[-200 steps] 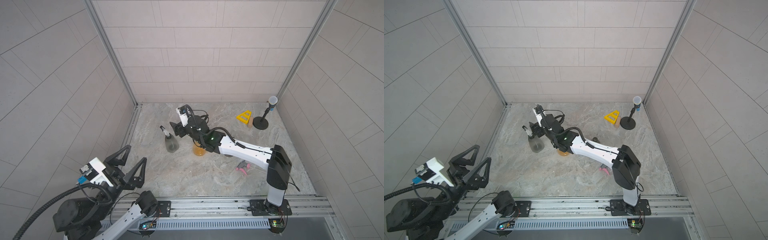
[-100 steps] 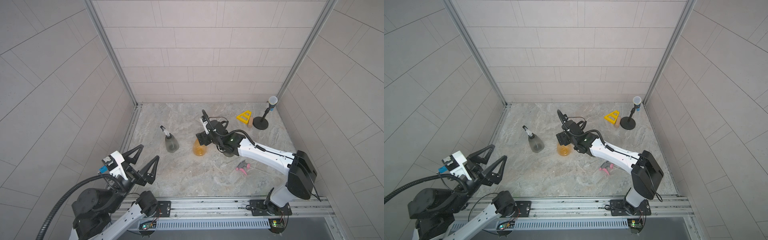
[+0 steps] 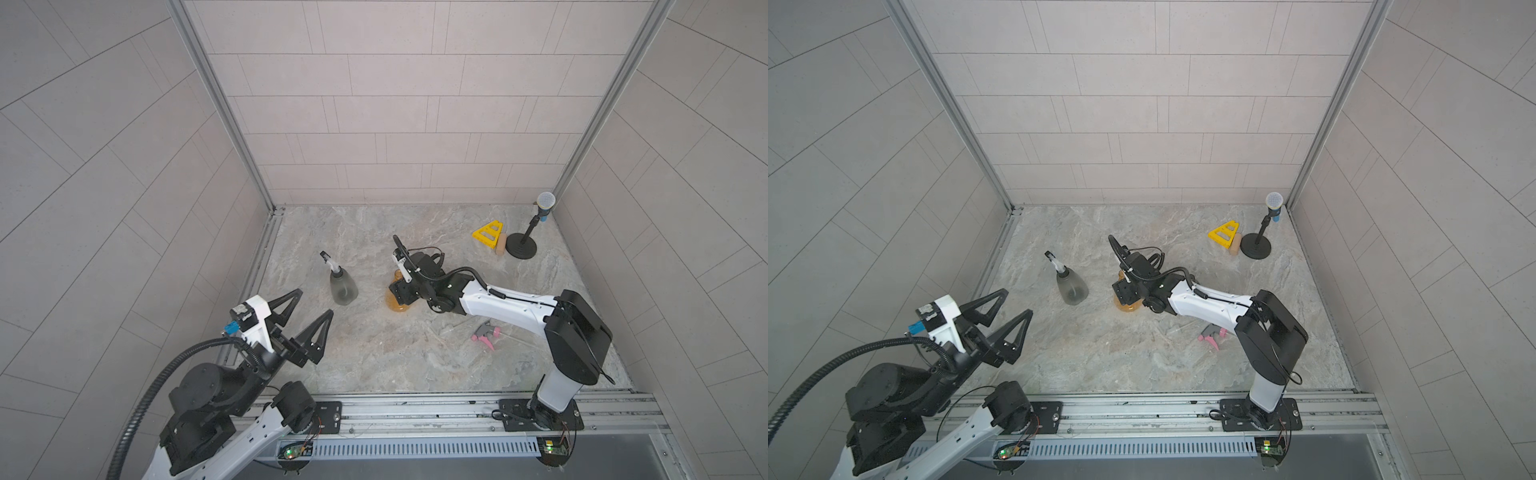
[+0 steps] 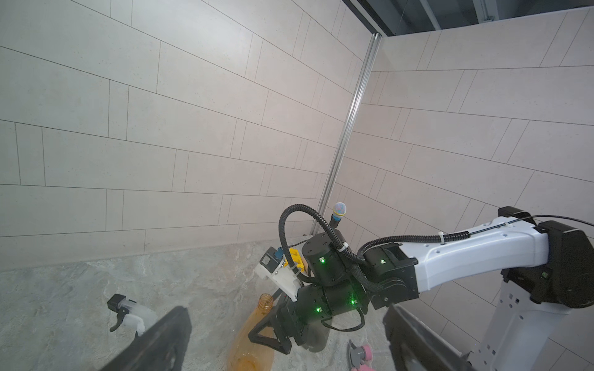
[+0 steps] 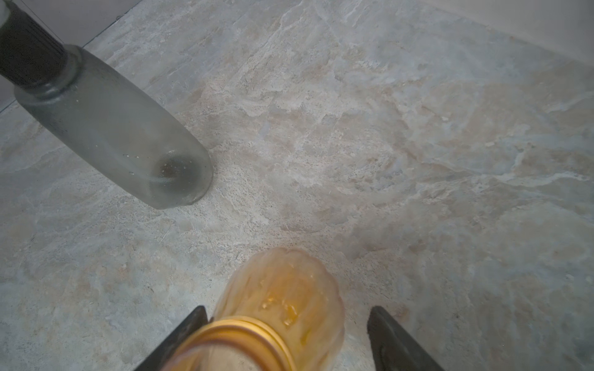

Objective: Attach spray nozzles to spray bottles
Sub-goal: Pick up the spray bottle from the center of the board.

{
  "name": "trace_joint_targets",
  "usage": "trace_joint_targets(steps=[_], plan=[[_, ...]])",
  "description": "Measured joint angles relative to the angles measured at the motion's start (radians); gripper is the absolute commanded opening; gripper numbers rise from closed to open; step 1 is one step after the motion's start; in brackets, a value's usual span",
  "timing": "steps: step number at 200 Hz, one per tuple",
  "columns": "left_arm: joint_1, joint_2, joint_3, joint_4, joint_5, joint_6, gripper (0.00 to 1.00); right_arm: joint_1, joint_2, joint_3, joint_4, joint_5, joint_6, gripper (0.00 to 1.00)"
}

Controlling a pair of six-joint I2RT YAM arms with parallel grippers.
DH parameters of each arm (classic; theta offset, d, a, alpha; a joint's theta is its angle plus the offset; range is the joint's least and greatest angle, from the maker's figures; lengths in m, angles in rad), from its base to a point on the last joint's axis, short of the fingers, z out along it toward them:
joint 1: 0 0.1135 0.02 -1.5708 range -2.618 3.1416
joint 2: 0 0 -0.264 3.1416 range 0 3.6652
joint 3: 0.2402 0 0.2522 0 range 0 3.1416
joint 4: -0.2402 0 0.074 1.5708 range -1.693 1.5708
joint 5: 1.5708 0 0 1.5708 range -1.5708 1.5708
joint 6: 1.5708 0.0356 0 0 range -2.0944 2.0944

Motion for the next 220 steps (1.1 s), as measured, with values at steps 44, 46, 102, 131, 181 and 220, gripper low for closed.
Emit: trace_joint_targets(steps=[44, 46, 102, 131, 181, 220], plan=[[0.0, 0.006, -0.012, 0.004, 0.014, -0.003, 1.0, 0.0, 0.011, -0.005, 0.034, -0.033, -0.01, 0.61], [0.0, 0.006, -0.012, 0.005, 0.014, -0.003, 1.0, 0.0, 0.011, -0.005, 0.035, -0.034, -0.009, 0.6], [0.0, 0.008, -0.013, 0.007, 0.034, -0.008, 1.0, -0.003, 0.009, 0.004, 0.09, -0.054, -0.018, 0.42], [0.0, 0.022, -0.017, 0.014, 0.044, -0.012, 1.0, -0.005, -0.023, 0.007, 0.09, -0.06, -0.025, 0.34], [0.0, 0.041, -0.029, 0.02, 0.063, -0.022, 1.0, -0.007, -0.065, 0.0, 0.061, -0.06, -0.039, 0.2], [0.0, 0.056, -0.03, 0.022, 0.084, -0.025, 1.0, -0.007, -0.104, 0.0, -0.026, -0.069, -0.053, 0.0]])
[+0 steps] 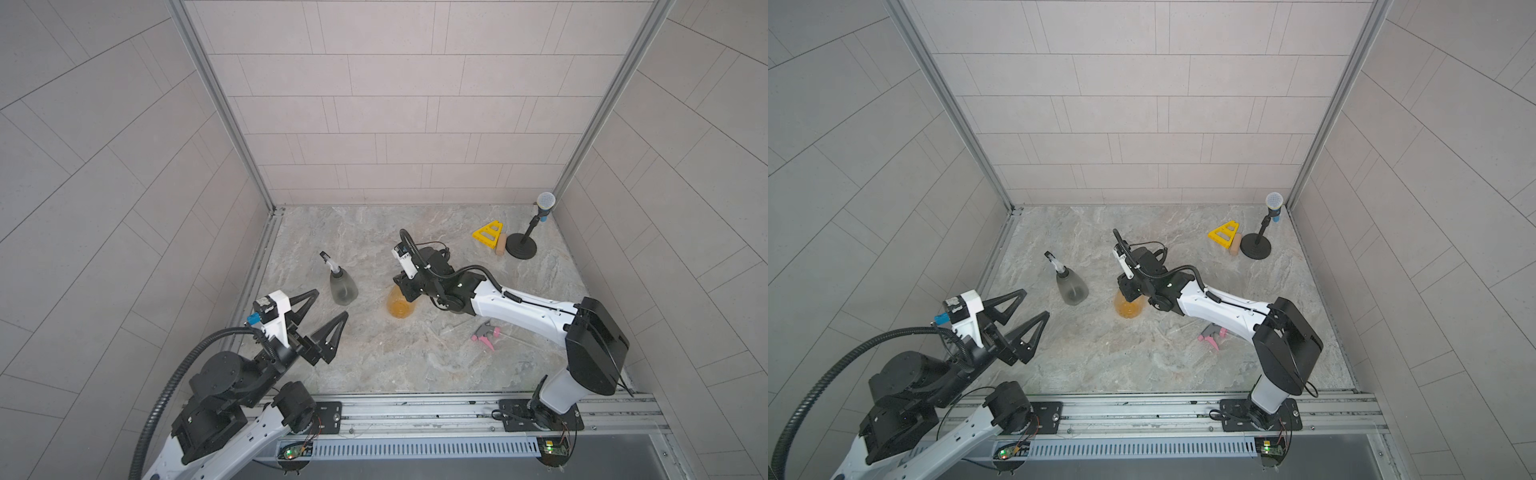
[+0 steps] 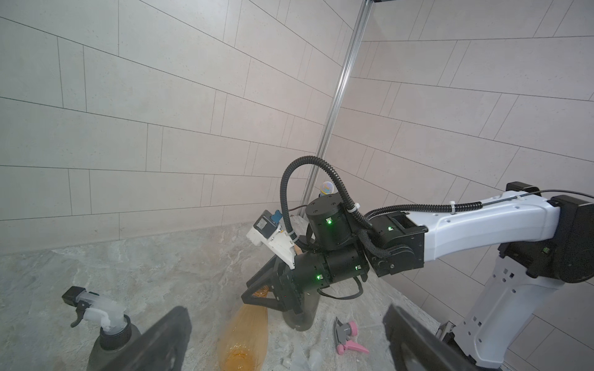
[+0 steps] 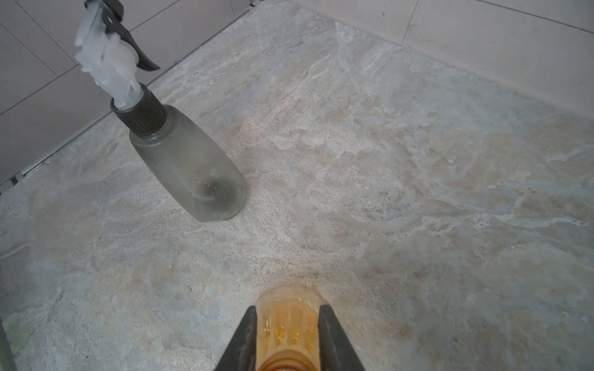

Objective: Attach spray nozzles to spray bottles
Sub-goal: Pick up the spray bottle from the center of the board.

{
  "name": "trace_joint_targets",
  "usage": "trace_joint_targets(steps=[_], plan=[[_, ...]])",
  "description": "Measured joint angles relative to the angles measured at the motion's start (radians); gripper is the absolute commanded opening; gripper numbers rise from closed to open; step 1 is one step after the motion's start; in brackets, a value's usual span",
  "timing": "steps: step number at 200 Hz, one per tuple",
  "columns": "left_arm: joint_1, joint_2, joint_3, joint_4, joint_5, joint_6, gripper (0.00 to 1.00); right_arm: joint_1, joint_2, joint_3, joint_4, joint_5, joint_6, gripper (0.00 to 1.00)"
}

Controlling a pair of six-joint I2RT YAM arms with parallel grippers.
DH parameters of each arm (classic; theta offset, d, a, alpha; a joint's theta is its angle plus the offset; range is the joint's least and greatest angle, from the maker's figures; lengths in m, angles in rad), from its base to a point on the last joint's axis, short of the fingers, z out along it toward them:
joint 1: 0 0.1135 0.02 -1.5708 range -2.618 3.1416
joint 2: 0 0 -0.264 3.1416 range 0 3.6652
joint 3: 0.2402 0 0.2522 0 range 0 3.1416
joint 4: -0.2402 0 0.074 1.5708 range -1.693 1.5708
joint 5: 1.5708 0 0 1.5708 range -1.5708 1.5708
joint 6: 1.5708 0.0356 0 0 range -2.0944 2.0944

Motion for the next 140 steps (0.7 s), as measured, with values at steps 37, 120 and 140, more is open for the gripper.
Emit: trace_joint_targets(steps=[37, 120, 140], plan=[[0.0, 0.032, 0.0, 0.001, 0.058, -0.003, 1.0, 0.0, -0.082, 0.001, -0.164, -0.026, -0.011, 0.0], [0.0, 0.166, -0.01, 0.086, 0.46, -0.052, 1.0, 0.0, -0.506, 0.124, -0.455, -0.322, -0.026, 0.0], [0.0, 0.2, -0.02, 0.127, 0.546, -0.077, 1.0, 0.005, -0.544, 0.149, -0.454, -0.454, 0.001, 0.0]])
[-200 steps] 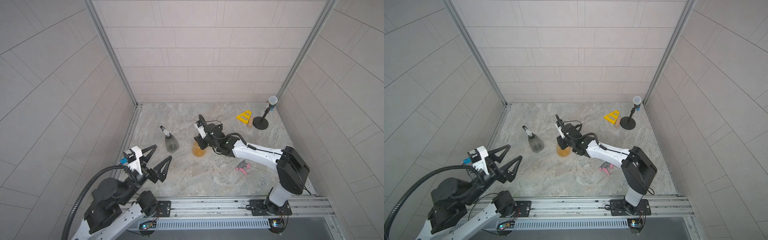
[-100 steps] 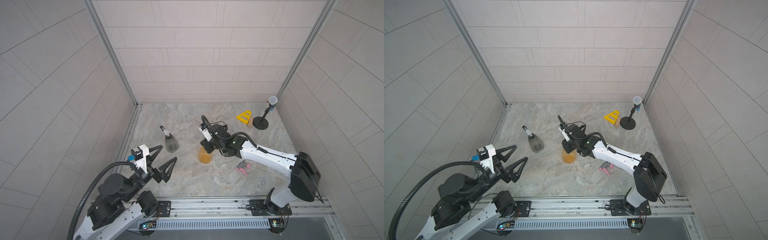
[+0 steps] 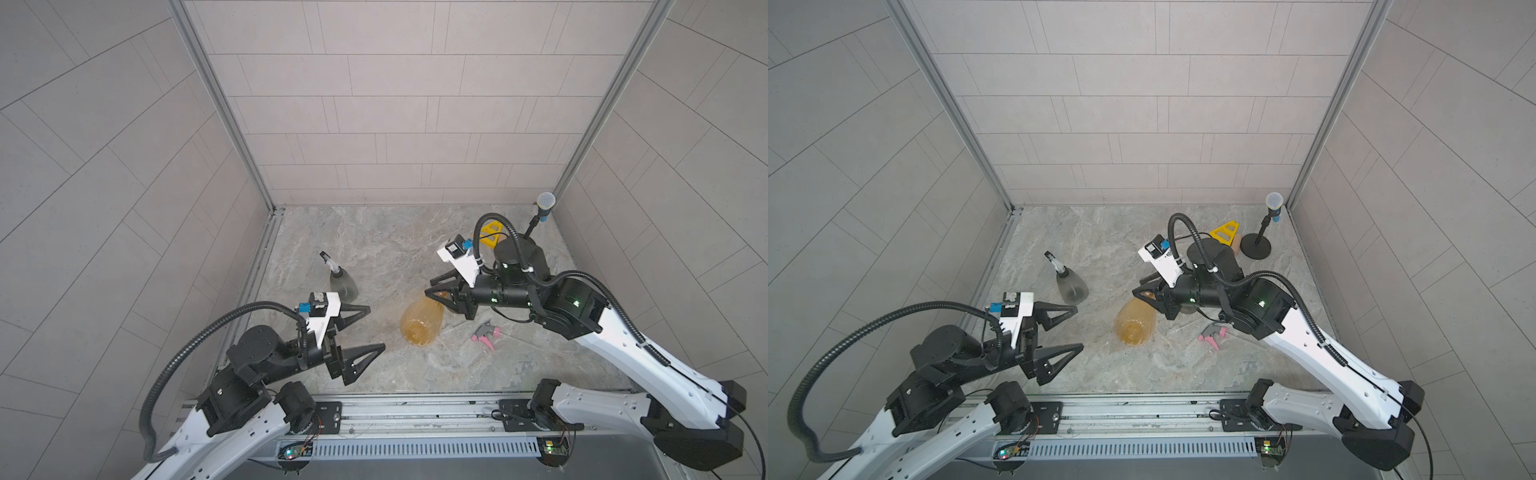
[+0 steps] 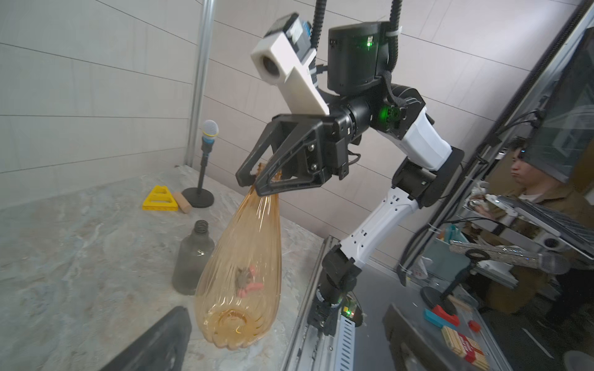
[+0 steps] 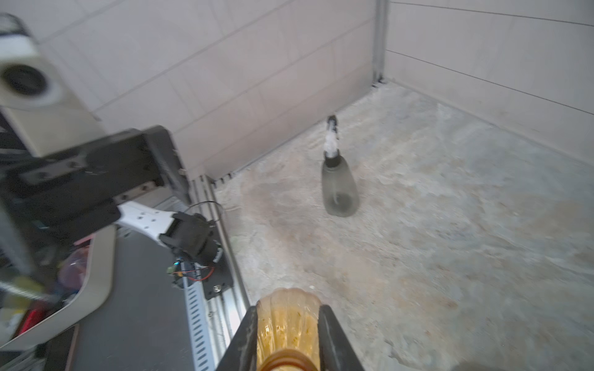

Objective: Attach spray nozzles to spray bottles
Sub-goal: Pick up the spray bottle from the center of the board.

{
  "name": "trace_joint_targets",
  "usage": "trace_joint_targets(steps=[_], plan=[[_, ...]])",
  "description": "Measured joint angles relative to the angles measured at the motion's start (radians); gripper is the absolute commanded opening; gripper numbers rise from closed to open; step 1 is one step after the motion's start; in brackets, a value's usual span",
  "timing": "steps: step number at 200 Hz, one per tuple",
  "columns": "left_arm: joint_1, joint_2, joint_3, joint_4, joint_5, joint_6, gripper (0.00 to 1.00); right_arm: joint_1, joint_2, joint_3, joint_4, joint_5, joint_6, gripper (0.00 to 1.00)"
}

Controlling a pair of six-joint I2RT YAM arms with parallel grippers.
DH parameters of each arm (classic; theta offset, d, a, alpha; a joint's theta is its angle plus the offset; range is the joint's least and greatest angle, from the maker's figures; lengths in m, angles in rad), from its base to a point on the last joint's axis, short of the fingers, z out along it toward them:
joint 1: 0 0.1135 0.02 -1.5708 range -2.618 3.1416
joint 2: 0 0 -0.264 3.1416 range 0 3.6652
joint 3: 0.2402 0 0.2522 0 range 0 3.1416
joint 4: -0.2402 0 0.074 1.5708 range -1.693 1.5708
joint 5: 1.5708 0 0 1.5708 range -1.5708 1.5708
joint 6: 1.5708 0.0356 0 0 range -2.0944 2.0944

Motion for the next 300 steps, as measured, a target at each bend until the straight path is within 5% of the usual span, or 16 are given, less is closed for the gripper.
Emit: trace_joint_targets(steps=[55, 158, 233, 300], plan=[[0.0, 0.122, -0.003, 0.091, 0.163, -0.067, 1.0, 0.085, 0.057, 0.106, 0.013, -0.197, 0.036, 0.0], [0.0, 0.177, -0.015, 0.169, 0.316, -0.115, 0.99, 0.094, 0.27, 0.324, 0.129, -0.305, 0.122, 0.0], [0.0, 0.08, -0.03, 0.162, 0.223, -0.114, 1.0, 0.158, 0.241, 0.229, 0.324, -0.225, 0.183, 0.0], [0.0, 0.122, -0.069, 0.255, 0.255, -0.189, 1.0, 0.253, 0.215, 0.13, 0.443, -0.072, 0.171, 0.0]])
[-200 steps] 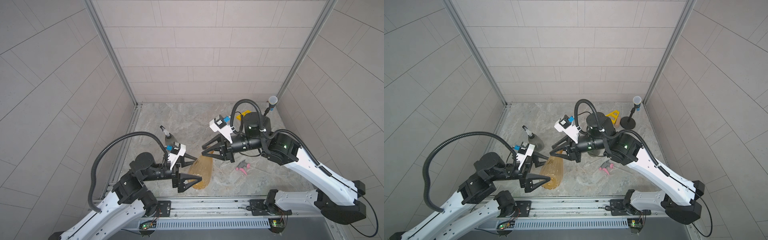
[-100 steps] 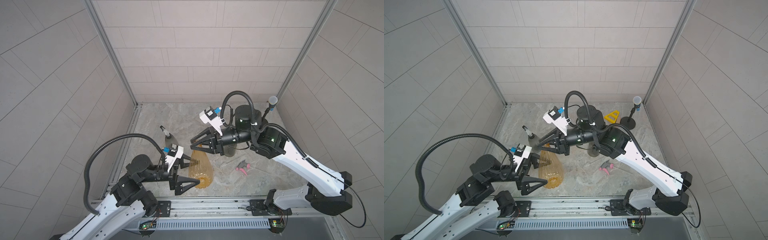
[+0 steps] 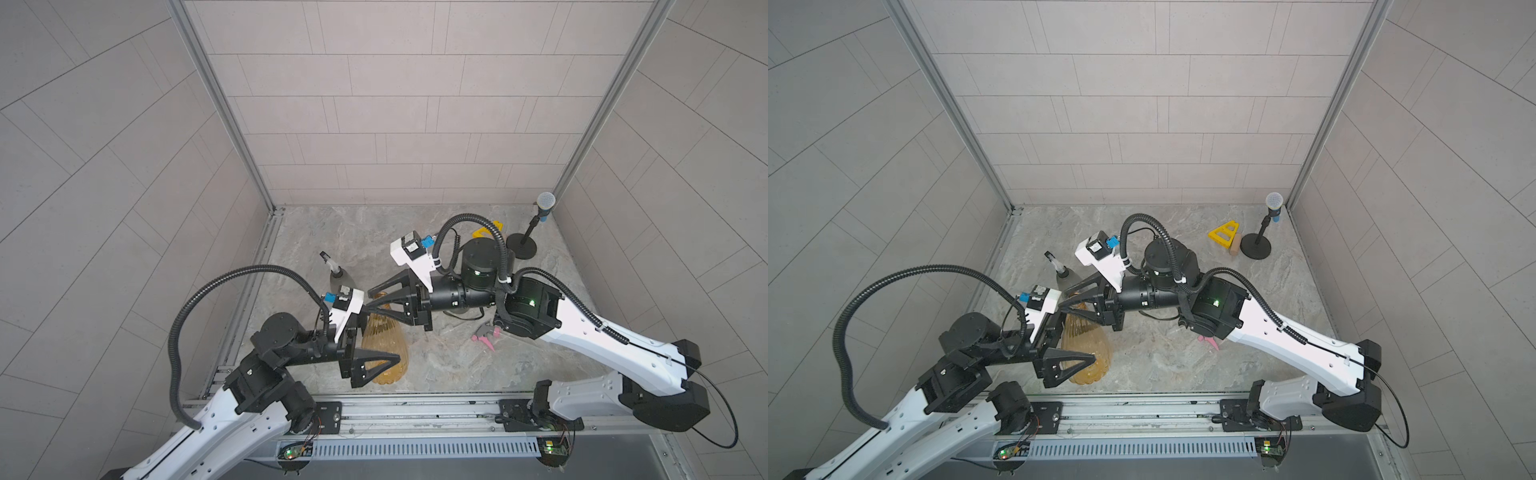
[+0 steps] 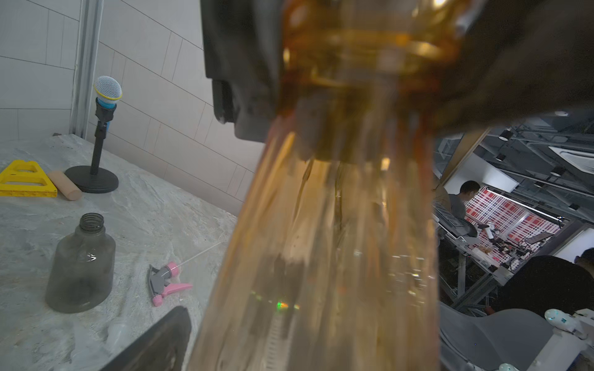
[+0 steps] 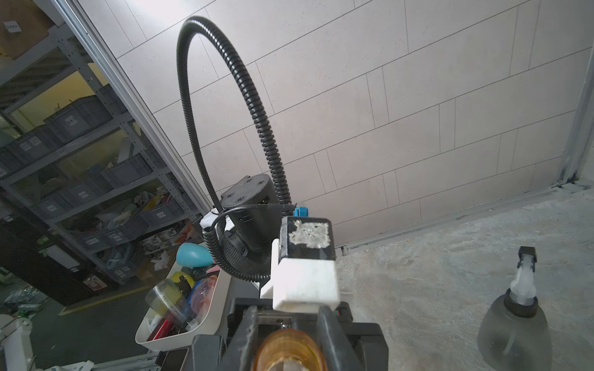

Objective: Attach spray nozzles to spray bottles
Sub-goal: Pick up the spray bottle from the center of the board.

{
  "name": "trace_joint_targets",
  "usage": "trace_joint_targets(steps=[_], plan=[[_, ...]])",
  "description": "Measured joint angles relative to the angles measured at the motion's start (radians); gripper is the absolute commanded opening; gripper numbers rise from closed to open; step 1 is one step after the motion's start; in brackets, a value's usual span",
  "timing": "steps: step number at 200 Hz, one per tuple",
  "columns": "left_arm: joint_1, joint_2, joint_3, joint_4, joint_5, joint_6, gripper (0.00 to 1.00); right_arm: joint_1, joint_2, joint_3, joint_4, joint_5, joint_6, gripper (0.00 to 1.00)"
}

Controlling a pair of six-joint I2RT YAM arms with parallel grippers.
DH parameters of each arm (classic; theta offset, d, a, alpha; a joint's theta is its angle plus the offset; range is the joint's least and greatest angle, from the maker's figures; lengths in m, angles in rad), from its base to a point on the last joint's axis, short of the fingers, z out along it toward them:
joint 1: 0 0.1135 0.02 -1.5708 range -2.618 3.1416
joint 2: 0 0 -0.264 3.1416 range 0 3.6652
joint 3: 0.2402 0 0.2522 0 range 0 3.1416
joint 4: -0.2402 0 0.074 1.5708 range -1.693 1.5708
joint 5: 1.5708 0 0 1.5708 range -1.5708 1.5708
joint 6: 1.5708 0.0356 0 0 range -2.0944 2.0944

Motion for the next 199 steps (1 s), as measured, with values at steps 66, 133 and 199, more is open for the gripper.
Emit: trace_joint_targets(steps=[66, 133, 199], plan=[[0.0, 0.028, 0.0, 0.059, 0.045, -0.027, 0.96, 0.018, -0.036, -0.016, 0.055, 0.069, -0.011, 0.0], [0.0, 0.027, 0.0, 0.064, 0.053, -0.027, 0.98, 0.024, -0.048, -0.033, 0.074, 0.093, -0.01, 0.0], [0.0, 0.02, 0.0, 0.058, 0.069, -0.023, 0.98, 0.031, -0.048, -0.033, 0.121, 0.1, -0.01, 0.0]])
